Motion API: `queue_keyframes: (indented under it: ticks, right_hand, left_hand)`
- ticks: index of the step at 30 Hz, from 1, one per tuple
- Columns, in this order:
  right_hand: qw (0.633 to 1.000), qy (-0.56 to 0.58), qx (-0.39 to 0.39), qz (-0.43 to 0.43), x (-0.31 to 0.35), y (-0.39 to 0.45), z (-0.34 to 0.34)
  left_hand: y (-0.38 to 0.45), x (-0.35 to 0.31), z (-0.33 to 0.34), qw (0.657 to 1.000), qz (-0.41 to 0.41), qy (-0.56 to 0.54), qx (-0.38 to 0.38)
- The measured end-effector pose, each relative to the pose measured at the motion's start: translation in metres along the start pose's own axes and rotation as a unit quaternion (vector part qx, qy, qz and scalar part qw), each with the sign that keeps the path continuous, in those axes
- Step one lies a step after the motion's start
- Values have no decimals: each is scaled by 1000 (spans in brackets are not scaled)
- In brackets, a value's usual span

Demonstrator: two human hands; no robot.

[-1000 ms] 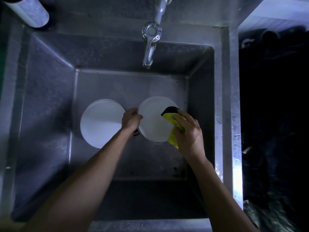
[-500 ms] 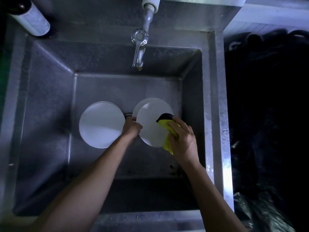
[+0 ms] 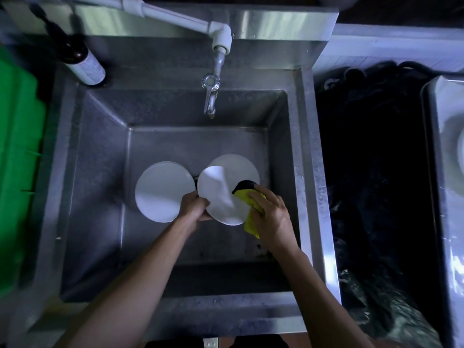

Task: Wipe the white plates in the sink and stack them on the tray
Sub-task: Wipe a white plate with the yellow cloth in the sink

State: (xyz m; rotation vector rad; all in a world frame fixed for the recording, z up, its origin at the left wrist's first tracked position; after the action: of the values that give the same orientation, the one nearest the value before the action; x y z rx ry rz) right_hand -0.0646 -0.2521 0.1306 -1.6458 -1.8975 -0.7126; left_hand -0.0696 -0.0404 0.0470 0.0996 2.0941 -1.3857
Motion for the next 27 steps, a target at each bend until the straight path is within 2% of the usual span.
queue_keyframes:
  ticks: [5, 9, 14, 18, 23, 27]
  right_hand:
    - [1000, 7, 0, -17, 40, -4, -9]
    - [998, 17, 1, -68, 77, 0, -14]
    - [997, 24, 47, -50, 101, 2, -20]
    - [996, 24, 60, -65, 105, 7, -29]
    - [984, -14, 81, -155, 96, 4, -43]
    - [978, -37, 84, -188, 88, -5, -53]
  left_hand:
    - [-28, -10, -30, 999, 17, -37, -6]
    - [-54, -21, -43, 997, 25, -66, 15]
    - [-85, -36, -49, 994, 52, -89, 48]
    - [-107, -44, -48, 988, 63, -123, 69]
    - [-130, -46, -45, 981, 73, -150, 102]
    - [-146, -46, -40, 977, 93, -157, 112]
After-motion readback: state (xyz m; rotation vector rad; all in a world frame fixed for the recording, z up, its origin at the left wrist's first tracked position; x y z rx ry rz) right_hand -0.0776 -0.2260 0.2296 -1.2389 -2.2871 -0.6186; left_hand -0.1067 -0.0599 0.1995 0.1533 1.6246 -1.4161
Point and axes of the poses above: each hand's wrist, its own y-axis towards the middle knuckle, its own z-axis out of the palm, x = y × z, the point moved 3 cm from there along y, towards the middle knuckle, and after that the axes turned 12 degrees about -x, right-handed, at the moved point
